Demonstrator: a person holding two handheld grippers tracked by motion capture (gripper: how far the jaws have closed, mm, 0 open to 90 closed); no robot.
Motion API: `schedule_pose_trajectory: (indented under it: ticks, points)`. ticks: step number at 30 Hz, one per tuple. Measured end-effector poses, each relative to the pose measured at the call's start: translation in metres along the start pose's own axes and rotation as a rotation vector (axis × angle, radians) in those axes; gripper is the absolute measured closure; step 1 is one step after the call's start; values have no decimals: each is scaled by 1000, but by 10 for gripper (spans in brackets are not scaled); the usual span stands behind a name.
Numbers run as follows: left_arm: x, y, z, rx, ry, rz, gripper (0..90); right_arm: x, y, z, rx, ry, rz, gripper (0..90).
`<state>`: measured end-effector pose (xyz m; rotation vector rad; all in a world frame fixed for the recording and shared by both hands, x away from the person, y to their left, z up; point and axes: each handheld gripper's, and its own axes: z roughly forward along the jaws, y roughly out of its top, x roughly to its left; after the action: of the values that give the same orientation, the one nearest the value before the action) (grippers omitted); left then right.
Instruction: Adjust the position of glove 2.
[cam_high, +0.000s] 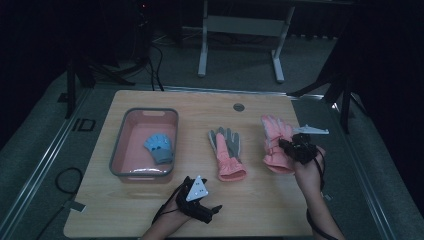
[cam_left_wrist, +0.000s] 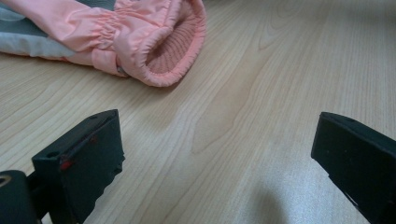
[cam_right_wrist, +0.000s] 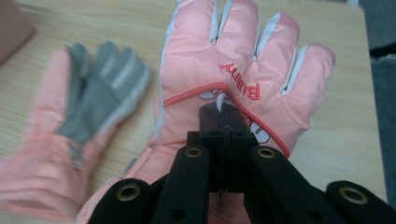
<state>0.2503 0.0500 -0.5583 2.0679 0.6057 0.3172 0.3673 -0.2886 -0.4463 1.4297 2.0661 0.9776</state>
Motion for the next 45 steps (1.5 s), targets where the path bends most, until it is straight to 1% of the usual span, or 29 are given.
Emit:
schedule_pose_trajectory:
  ticks: [1,4,6,7,8,9,10,11,15,16,17,18,20,21,25,28,30,31,32,36,37,38,41,45]
  points:
    - [0,0,0,-4,2,1,25,11,9,-6,-16,12,-5,891]
    - [0,0,0,-4,1,1,25,27,22,-13,-42,52,-30,890]
    - [0,0,0,-1,-1,4,25,38,28,-15,-48,68,-48,891]
    - [0,0,0,-1,-1,4,25,38,28,-15,-48,68,-48,891]
    - [0,0,0,-1,1,5,24,49,34,-15,-53,89,-50,891]
    - [0,0,0,-1,1,5,25,54,36,-14,-53,93,-56,890]
    - [0,0,0,-1,2,4,25,54,36,-14,-53,93,-56,890]
    - [0,0,0,-1,6,6,25,66,38,-11,-48,114,-58,890]
    - [0,0,0,-4,10,6,25,90,38,-2,-39,156,-72,890]
    - [0,0,0,-4,10,6,25,96,37,0,-36,160,-84,890]
    - [0,0,0,-6,8,4,25,96,37,0,-36,160,-84,890]
    - [0,-1,-1,-6,8,5,25,107,35,7,-21,171,-101,890]
    - [0,0,-1,-3,7,8,25,113,34,12,-8,172,-112,890]
    - [0,0,-1,-3,7,8,25,115,33,15,-1,172,-118,890]
    - [0,0,-1,-1,5,9,25,122,30,26,24,181,-113,890]
    - [-1,0,0,7,1,15,24,127,28,34,41,171,-127,890]
    - [-1,0,0,7,1,17,25,127,25,40,57,168,-133,889]
    - [-1,0,0,7,1,17,25,127,25,40,57,168,-133,889]
    - [-1,0,0,6,-1,14,25,126,19,49,84,165,-129,889]
    - [-1,0,0,4,-7,3,25,127,8,64,115,175,-125,886]
    - [-1,0,0,4,-7,3,24,127,8,64,115,175,-125,886]
    - [-1,0,0,5,-8,7,25,127,4,68,118,170,-122,882]
    - [-2,0,0,4,-9,9,25,128,0,71,116,174,-122,871]
    - [-1,0,0,10,-5,5,25,128,0,70,116,177,-130,862]
